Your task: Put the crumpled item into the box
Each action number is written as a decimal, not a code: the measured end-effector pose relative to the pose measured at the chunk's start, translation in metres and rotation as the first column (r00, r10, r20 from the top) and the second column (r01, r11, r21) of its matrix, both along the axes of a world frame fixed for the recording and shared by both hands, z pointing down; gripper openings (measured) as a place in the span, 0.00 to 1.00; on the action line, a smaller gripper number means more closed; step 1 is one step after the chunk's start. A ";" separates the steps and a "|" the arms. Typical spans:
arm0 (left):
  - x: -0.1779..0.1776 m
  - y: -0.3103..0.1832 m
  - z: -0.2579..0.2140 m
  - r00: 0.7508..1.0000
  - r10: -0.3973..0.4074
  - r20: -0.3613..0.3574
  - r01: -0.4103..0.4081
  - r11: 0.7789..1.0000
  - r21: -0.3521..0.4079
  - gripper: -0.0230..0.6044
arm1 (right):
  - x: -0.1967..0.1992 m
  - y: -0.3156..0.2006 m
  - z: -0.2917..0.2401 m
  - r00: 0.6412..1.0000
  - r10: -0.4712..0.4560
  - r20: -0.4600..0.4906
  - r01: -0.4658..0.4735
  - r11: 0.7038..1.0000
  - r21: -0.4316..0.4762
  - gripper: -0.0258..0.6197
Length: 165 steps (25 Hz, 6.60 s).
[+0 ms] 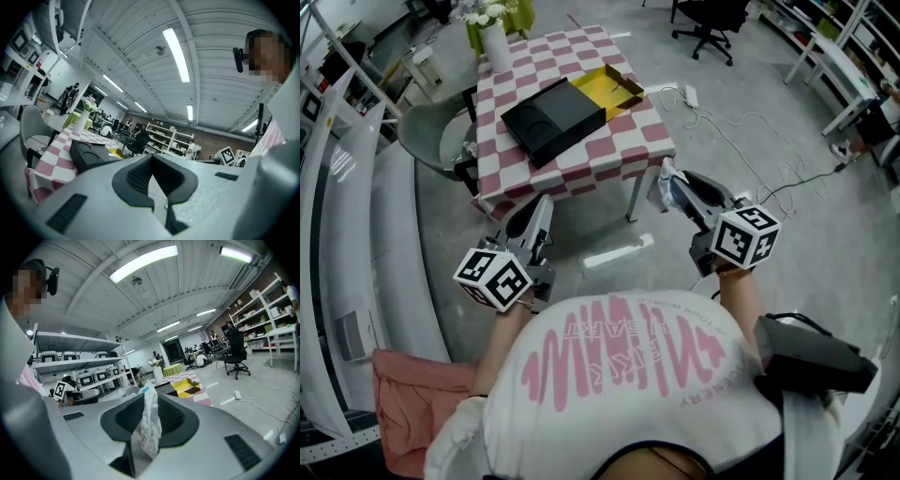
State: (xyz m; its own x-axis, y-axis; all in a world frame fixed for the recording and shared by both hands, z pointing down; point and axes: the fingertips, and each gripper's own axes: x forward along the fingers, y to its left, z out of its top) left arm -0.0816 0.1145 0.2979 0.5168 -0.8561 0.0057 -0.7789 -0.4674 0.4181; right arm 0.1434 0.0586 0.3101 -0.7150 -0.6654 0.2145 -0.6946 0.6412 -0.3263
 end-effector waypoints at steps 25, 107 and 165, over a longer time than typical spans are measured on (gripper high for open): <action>-0.056 -0.043 0.029 0.989 -0.151 0.005 0.151 0.985 -0.078 0.05 | -0.078 -0.088 0.052 0.988 -0.150 -0.025 0.145 0.981 -0.126 0.18; -0.153 -0.357 0.093 0.929 -0.370 0.007 0.360 0.899 -0.250 0.05 | -0.189 -0.440 0.219 0.635 -0.599 -0.487 0.444 0.799 -0.405 0.19; -0.143 -0.367 0.098 0.934 -0.356 0.018 0.349 0.901 -0.258 0.05 | -0.190 -0.430 0.232 0.591 -0.640 -0.491 0.479 0.768 -0.424 0.28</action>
